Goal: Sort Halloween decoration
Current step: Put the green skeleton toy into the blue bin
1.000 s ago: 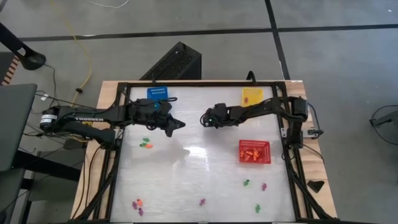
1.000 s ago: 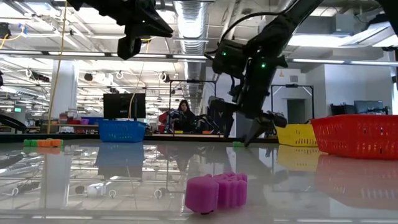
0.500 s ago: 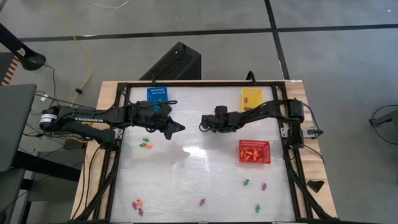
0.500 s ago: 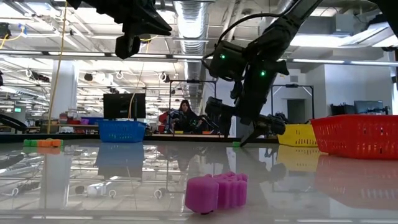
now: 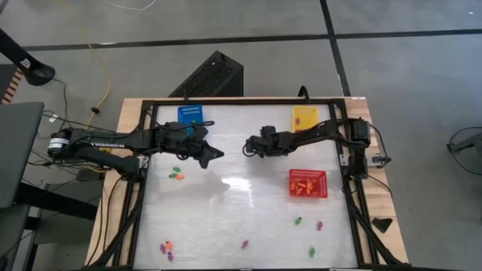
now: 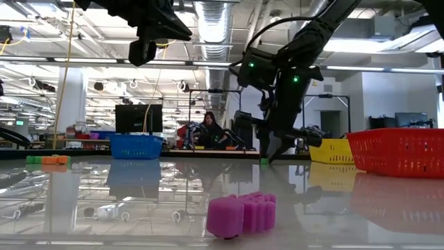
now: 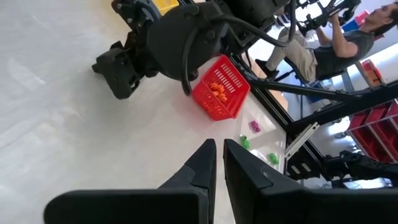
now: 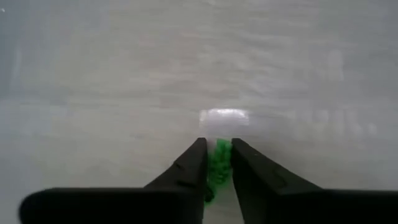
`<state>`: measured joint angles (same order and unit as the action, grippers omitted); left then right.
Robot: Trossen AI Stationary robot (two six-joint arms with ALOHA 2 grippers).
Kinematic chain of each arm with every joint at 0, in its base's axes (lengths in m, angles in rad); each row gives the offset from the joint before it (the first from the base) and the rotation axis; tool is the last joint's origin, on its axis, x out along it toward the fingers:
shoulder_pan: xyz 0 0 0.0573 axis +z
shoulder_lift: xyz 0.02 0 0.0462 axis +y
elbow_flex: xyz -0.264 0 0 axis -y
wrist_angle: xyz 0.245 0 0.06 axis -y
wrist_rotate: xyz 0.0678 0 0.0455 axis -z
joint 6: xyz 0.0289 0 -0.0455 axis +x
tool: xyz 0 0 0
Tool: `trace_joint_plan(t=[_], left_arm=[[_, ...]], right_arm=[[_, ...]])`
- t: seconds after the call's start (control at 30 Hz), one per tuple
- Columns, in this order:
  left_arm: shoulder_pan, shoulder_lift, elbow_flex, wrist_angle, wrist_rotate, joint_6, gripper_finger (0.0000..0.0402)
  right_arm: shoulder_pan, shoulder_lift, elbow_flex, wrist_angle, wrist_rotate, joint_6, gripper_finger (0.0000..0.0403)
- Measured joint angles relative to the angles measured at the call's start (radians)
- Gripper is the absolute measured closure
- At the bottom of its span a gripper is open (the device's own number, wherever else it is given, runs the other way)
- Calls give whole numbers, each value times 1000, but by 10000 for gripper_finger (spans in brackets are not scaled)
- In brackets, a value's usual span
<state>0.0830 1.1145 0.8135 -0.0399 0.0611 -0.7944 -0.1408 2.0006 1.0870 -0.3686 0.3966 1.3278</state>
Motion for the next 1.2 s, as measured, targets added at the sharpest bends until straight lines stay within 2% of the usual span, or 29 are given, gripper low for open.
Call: trace_joint_plan(t=[0.17, 0.33, 0.8, 1.03, 1.2], left_arm=[[0, 0, 0, 1, -5, 0, 383], [0, 0, 0, 1, -5, -4, 383], [0, 0, 0, 2, -7, -4, 383], [0, 0, 0, 2, -22, 11, 383], [0, 0, 0, 2, -23, 15, 383]], right_arm=[[0, -2, 0, 6, -19, -34, 360], [2, -19, -3, 7, -22, -46, 361], [73, -211, -15, -39, 0, -56, 388], [146, -208, -15, -43, 41, -38, 388], [191, -210, -13, -46, 133, -38, 388]])
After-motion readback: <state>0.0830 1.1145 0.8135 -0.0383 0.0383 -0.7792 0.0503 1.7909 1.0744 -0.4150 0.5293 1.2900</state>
